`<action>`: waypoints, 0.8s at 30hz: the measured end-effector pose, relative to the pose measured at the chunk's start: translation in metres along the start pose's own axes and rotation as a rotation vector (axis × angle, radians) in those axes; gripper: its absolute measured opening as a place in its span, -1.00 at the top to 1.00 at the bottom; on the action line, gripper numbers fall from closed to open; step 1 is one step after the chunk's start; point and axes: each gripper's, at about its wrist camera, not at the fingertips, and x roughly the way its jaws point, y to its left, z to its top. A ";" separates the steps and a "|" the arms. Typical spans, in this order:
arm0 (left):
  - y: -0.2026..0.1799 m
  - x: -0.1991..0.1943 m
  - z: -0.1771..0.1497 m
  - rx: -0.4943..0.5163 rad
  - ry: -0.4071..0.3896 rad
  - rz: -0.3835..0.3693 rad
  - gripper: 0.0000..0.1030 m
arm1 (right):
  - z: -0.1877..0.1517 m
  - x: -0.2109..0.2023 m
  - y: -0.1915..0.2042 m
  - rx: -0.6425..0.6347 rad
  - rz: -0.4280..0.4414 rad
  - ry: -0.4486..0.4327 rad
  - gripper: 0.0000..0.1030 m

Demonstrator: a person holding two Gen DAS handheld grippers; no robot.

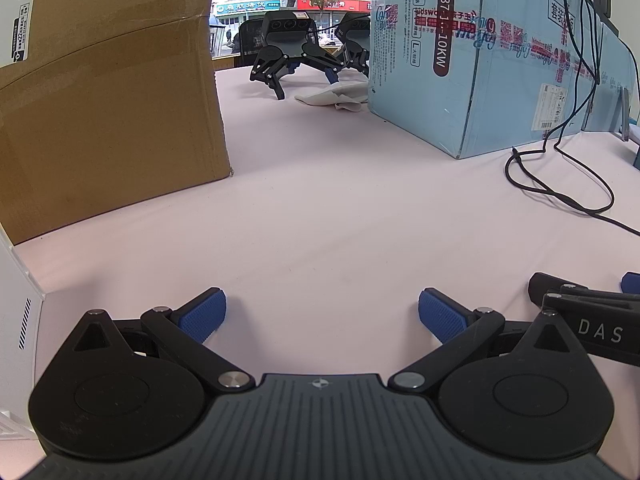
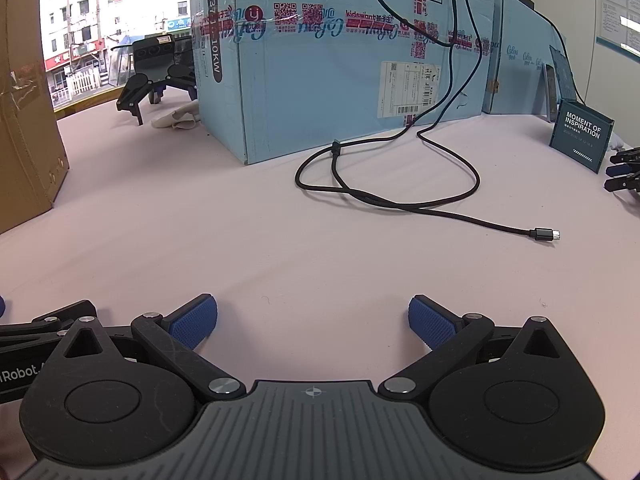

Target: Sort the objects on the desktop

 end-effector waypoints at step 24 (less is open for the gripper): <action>0.002 0.002 -0.002 0.001 -0.002 0.000 -1.00 | 0.002 0.001 -0.001 -0.001 0.000 0.001 -1.00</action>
